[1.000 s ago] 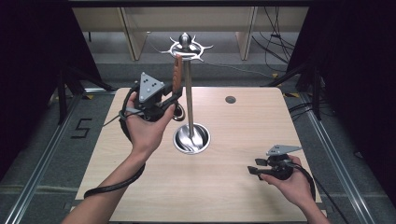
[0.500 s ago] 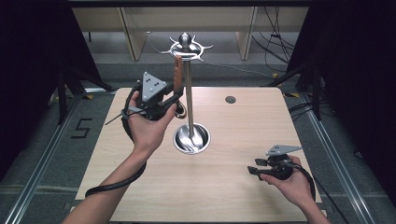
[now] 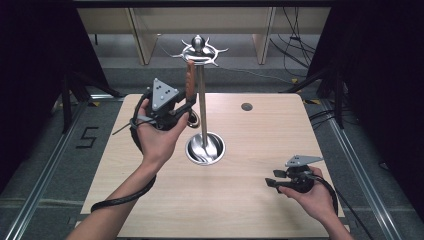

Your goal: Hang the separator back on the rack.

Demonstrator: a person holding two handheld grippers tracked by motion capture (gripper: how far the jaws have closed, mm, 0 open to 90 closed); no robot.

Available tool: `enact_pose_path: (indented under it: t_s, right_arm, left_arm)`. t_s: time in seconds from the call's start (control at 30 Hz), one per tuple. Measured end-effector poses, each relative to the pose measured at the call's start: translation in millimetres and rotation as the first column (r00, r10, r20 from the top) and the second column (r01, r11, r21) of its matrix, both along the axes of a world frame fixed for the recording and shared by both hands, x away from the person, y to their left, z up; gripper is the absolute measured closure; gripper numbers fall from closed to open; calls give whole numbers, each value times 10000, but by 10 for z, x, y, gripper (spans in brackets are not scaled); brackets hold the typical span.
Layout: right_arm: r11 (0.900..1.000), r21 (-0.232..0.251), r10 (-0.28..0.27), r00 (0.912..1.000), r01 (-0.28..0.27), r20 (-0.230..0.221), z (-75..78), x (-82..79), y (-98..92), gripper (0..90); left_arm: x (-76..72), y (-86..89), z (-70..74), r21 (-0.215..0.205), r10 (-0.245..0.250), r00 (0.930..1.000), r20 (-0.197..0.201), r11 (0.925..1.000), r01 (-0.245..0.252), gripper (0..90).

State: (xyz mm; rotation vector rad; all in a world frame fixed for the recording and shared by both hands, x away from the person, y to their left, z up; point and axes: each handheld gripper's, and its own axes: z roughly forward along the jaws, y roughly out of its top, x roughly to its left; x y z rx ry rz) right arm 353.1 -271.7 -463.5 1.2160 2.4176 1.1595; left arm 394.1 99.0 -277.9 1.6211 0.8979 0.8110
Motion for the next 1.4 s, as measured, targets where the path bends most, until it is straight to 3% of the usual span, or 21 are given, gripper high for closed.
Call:
enact_pose_path:
  t_s: [0.03,0.07,0.13,0.5,0.7,0.97,1.13,1.4]
  right_arm:
    - [10000,0,0,10000,0,0,0,0,0,507]
    - [9993,-316,167,9994,-177,-317,33,-4,-25,508]
    - [9994,-322,87,9993,-99,-356,35,-3,-28,508]
    - [9994,-315,154,9996,-162,-255,29,-3,-23,508]
    - [9994,-316,121,9995,-130,-286,27,-3,-20,508]
    - [9994,-335,116,9997,-124,-234,32,-5,-20,507]
    - [9995,-300,-46,9991,34,-422,27,-10,-16,507]
    - [9995,-322,38,9996,-48,-294,31,-7,-18,507]
  left_arm:
    - [0,0,0,0,0,10000,0,10000,0,671]
    - [-2,5,-10,36,-10,10000,23,10000,10,670]
    - [-5,10,-20,26,4,10000,25,10000,-4,670]
    - [-45,32,-77,201,-142,9999,30,9997,141,656]
    - [-116,98,-74,80,-409,9989,242,9991,408,544]
    - [-282,297,-58,-121,-523,9984,221,9985,526,441]
    - [-349,486,-132,-42,-361,9993,-52,9993,361,416]
    - [-423,698,-241,39,-183,9998,-34,9998,183,379]
